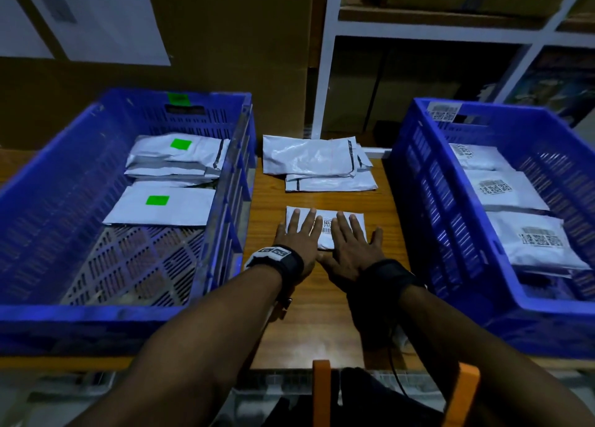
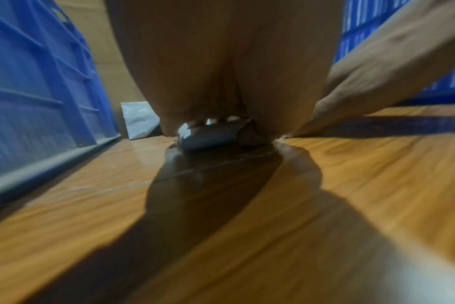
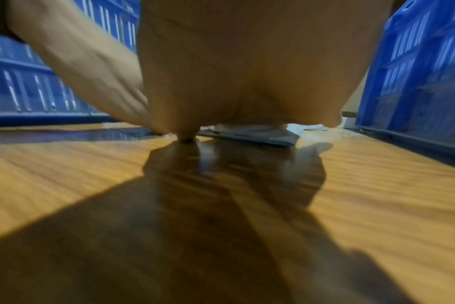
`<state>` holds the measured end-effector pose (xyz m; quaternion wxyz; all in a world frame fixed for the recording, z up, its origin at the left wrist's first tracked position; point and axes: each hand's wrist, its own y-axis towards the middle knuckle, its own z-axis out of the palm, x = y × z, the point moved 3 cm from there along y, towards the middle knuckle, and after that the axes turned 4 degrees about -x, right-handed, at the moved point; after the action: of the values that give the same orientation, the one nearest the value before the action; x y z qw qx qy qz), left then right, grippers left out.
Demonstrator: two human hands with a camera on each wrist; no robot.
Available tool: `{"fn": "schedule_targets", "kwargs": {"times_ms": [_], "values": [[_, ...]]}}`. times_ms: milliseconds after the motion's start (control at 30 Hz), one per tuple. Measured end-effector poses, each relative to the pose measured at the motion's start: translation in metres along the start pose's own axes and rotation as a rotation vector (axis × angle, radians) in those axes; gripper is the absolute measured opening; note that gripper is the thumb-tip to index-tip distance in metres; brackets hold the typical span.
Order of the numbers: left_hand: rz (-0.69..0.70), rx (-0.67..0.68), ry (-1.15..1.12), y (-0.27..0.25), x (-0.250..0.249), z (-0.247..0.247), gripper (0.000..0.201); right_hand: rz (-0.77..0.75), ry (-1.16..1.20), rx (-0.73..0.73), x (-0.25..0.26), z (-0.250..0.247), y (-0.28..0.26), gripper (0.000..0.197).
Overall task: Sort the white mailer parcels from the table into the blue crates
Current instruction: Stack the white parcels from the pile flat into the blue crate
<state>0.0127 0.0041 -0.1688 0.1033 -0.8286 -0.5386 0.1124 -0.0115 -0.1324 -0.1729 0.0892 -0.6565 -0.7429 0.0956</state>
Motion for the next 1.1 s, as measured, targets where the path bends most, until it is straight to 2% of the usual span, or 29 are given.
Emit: {"fn": "schedule_targets", "kwargs": {"times_ms": [67, 200, 300, 400, 500, 600, 733, 833, 1033, 1100], "values": [[0.021, -0.002, 0.012, 0.000, 0.004, 0.000, 0.096, -0.020, 0.031, -0.012, -0.003, -0.006, 0.002, 0.091], [-0.021, -0.090, 0.083, -0.001, 0.016, -0.003, 0.114, -0.088, -0.011, -0.059, -0.013, -0.017, 0.011, 0.068], [-0.095, -0.172, 0.157, -0.007, 0.018, -0.006, 0.108, -0.102, -0.040, -0.058, -0.011, -0.012, 0.010, 0.066], [-0.164, -0.168, 0.115, -0.014, 0.008, -0.007, 0.098, -0.065, -0.011, -0.106, -0.006, -0.009, 0.006, 0.062], [-0.121, -0.217, 0.069, -0.020, -0.004, -0.005, 0.086, -0.050, -0.060, -0.157, -0.004, -0.018, 0.002, 0.056], [-0.040, -0.210, 0.035, -0.024, -0.014, 0.003, 0.098, -0.005, -0.140, -0.146, -0.003, -0.027, -0.007, 0.041], [-0.082, -0.188, -0.010, -0.034, -0.022, 0.017, 0.114, 0.028, -0.184, -0.142, 0.005, -0.040, -0.024, 0.029], [-0.110, -0.169, -0.043, -0.043, -0.033, 0.024, 0.111, 0.056, -0.150, -0.150, 0.009, -0.042, -0.037, 0.029], [-0.259, -0.132, -0.144, -0.049, -0.040, 0.025, 0.098, 0.018, -0.090, -0.140, 0.008, -0.039, -0.051, 0.033], [-0.255, -0.141, -0.184, -0.050, -0.036, 0.024, 0.094, 0.006, -0.075, -0.135, 0.009, -0.037, -0.053, 0.034]]}}
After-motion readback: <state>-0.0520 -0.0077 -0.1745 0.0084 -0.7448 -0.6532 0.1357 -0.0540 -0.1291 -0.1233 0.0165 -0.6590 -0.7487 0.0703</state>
